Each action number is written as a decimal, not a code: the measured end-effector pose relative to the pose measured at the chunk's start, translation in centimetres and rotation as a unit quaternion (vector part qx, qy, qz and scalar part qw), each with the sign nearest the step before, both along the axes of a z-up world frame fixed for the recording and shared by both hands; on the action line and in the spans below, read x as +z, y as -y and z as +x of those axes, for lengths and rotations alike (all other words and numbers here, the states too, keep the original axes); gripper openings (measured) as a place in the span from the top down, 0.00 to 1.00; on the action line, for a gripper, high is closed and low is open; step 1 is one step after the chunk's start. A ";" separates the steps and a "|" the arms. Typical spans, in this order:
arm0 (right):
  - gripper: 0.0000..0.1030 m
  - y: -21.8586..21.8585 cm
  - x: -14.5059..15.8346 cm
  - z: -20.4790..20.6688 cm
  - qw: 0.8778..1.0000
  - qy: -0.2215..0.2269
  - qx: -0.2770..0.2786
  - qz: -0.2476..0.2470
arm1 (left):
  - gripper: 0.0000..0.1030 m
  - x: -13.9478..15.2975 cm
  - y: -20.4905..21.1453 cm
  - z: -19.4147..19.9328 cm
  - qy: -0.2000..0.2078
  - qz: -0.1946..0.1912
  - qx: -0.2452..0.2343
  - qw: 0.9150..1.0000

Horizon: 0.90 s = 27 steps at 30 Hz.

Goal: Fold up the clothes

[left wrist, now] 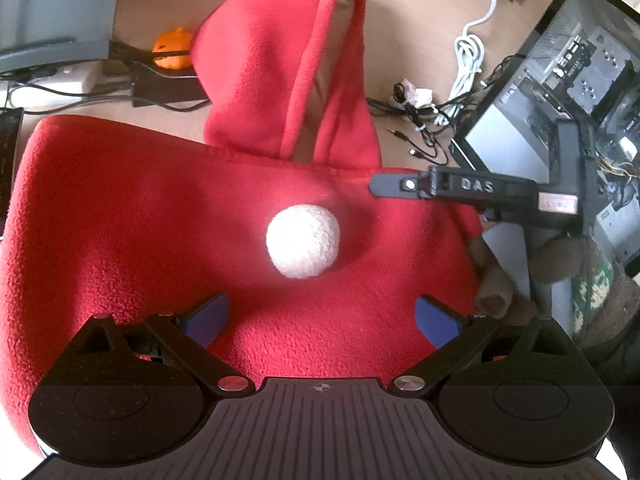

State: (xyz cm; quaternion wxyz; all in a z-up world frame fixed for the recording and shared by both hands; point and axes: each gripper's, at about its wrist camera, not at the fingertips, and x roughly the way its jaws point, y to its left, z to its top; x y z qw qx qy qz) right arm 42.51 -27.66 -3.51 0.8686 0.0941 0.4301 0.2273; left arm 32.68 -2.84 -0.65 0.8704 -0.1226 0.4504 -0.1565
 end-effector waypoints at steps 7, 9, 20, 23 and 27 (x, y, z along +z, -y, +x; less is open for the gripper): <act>0.00 -1.0 -0.2 -5.2 1.000 0.005 -0.001 -0.009 | 0.02 -0.1 -2.4 0.1 0.003 0.008 0.008 1.000; 0.00 -1.5 0.0 -7.4 1.000 0.004 0.003 -0.008 | 0.02 -0.1 -3.3 0.2 0.003 0.012 0.016 1.000; 0.00 -5.6 2.8 -13.5 0.993 -0.023 0.113 0.027 | 0.02 0.9 -8.7 -1.3 -0.006 0.026 0.072 0.997; 0.00 -4.9 4.9 -13.4 0.994 0.043 0.097 -0.028 | 0.02 1.6 -9.6 -2.6 -0.004 0.002 0.092 0.996; 0.00 -5.5 5.2 -11.9 0.985 0.101 0.091 -0.106 | 0.02 1.6 -9.2 -4.0 -0.013 -0.034 0.081 0.996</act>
